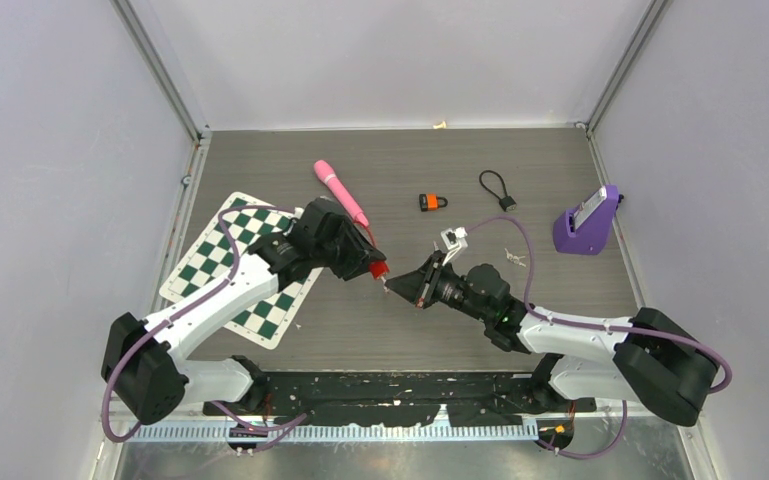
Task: Unlock with the key
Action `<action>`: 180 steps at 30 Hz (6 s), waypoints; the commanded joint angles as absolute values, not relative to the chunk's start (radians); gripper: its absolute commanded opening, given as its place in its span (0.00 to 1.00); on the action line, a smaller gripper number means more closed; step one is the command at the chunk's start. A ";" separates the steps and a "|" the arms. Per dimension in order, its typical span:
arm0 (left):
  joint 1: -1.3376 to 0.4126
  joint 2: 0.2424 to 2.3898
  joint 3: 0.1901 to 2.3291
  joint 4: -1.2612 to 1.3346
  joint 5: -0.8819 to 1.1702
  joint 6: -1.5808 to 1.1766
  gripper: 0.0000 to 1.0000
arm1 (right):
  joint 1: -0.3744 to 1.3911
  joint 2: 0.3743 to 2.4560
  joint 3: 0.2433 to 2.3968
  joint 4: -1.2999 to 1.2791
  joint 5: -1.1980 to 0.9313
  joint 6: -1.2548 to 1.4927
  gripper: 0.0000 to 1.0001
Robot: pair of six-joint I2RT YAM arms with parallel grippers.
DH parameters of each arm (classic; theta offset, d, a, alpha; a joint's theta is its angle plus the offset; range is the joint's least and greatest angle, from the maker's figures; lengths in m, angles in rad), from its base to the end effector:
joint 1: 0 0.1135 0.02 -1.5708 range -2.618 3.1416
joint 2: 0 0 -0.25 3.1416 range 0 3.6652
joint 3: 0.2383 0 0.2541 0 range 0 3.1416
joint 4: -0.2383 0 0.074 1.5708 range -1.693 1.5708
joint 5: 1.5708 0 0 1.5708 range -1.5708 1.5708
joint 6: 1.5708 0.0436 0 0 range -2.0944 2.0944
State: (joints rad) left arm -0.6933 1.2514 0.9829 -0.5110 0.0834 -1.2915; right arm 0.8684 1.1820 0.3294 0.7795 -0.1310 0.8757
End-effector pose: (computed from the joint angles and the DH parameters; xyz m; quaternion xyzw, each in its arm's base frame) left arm 0.2123 -0.1811 0.2606 -0.2563 0.8857 -0.3435 0.1783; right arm 0.1570 0.1943 0.1898 -0.0419 0.7311 0.5510 0.4003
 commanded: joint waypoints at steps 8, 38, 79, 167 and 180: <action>-0.746 1.221 1.028 -0.539 0.045 -1.251 0.08 | 0.855 1.157 0.400 0.669 -0.080 0.853 0.05; -0.795 1.262 1.053 -0.646 0.042 -1.404 0.10 | 0.953 1.236 0.377 0.834 0.152 0.704 0.05; -0.838 1.187 1.007 -0.548 0.115 -1.331 0.07 | 0.833 1.246 0.393 0.970 -0.021 0.605 0.05; -0.795 1.118 0.962 -0.489 -0.059 -1.350 0.14 | 0.855 1.322 0.355 1.187 -0.163 0.727 0.05; -0.794 0.953 0.794 -0.197 0.039 -1.365 0.00 | 0.832 1.485 0.338 1.454 -0.183 1.116 0.05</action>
